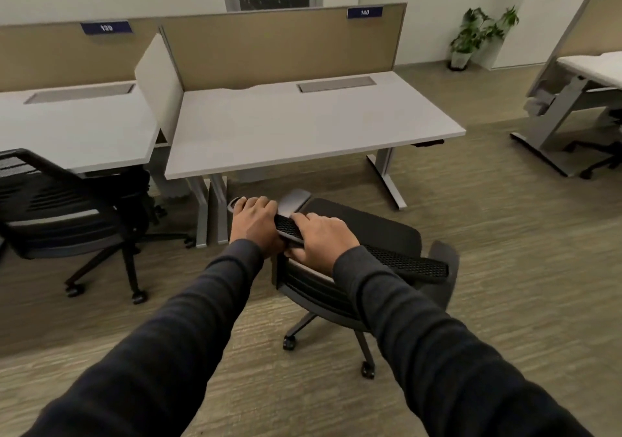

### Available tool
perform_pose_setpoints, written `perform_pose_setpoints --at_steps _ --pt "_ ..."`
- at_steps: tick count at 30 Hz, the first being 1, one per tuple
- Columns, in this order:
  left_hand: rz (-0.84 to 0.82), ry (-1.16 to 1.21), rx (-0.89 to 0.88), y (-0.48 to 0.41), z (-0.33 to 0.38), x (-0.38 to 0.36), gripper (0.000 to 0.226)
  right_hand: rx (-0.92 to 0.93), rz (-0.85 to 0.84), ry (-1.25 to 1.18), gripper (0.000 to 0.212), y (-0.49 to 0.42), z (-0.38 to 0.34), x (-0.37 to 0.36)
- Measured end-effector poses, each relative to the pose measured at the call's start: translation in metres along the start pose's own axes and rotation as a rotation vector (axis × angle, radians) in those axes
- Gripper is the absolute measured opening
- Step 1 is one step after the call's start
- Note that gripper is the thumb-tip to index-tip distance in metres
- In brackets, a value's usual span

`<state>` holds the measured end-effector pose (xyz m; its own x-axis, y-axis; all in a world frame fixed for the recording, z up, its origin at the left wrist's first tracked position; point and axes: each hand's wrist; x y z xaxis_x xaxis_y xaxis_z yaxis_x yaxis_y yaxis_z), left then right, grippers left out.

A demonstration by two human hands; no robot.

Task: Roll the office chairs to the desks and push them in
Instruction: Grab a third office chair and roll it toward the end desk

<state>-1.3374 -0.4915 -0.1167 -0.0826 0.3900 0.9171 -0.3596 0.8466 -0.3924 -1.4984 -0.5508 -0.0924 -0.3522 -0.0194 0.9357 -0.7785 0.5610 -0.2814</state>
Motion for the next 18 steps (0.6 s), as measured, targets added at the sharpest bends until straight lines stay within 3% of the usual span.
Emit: perform_pose_setpoints --at_steps 11,18 --pt "-0.077 -0.012 0.119 -0.164 0.014 -0.057 0.058 -0.197 0.173 0.253 0.058 -0.088 0.173 -0.004" --pt "-0.098 -0.03 0.138 -0.258 0.003 -0.095 0.052 -0.223 0.181 0.283 0.054 -0.176 0.228 -0.021"
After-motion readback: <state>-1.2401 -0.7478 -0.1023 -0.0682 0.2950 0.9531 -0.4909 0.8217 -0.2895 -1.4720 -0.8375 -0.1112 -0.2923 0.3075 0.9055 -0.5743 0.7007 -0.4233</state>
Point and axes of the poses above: each hand's wrist, its own y-axis away from the middle knuckle, its own x-axis out of the back of the hand, z = x × y, and after that the axes turned 12 degrees about z, right-handed
